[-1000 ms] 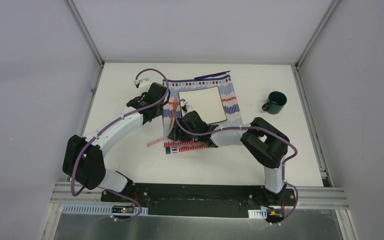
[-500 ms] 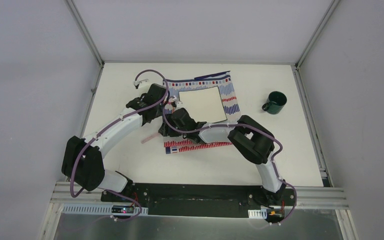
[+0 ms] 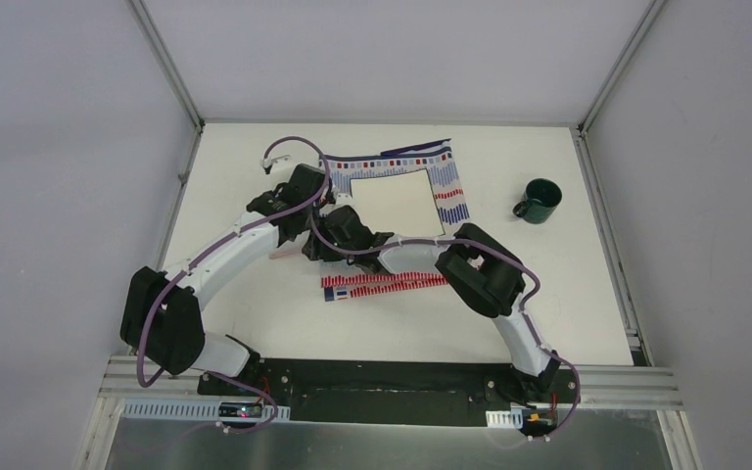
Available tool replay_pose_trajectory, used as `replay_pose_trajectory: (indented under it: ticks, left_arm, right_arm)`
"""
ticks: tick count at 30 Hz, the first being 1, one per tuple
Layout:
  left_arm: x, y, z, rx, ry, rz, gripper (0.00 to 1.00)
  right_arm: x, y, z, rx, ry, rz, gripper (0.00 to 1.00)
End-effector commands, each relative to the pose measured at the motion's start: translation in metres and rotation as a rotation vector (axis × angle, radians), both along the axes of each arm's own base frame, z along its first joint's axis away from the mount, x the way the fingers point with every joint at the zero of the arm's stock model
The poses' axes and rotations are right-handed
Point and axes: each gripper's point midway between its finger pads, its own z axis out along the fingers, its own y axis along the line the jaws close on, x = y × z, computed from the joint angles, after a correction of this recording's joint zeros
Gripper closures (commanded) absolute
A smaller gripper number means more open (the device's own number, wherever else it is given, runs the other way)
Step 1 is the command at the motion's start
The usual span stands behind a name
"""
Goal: Set the dinner table for one person
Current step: Move the spoon at the center of the board.
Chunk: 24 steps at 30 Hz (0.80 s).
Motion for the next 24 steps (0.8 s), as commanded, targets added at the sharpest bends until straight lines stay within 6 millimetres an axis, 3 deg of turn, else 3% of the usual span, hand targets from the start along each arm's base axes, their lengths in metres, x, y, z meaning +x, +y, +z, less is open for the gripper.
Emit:
replay_pose_trajectory:
  ticks: [1,5,10,19,21,24]
  left_arm:
    - [-0.001,0.004,0.024,-0.014,-0.065,0.02,0.54]
    - [-0.002,0.01,0.045,-0.008,-0.088,0.049,0.54]
    - [-0.003,0.011,0.066,-0.048,-0.14,0.069,0.54]
    - [0.005,0.021,0.121,-0.032,-0.245,0.119,0.53]
    - [0.007,0.021,0.128,-0.036,-0.261,0.122,0.53]
    - [0.009,0.021,0.129,-0.033,-0.262,0.123,0.53]
  right_arm:
    - [0.013,0.004,0.006,-0.036,-0.031,-0.025,0.48]
    - [0.014,-0.002,0.015,-0.126,-0.058,-0.005,0.49]
    - [0.01,-0.033,0.026,-0.237,-0.132,0.014,0.49]
    - [0.012,-0.057,0.079,-0.37,-0.273,0.11,0.48]
    - [0.014,-0.057,0.093,-0.393,-0.308,0.135,0.48]
    - [0.027,-0.061,0.095,-0.5,-0.351,0.182,0.47]
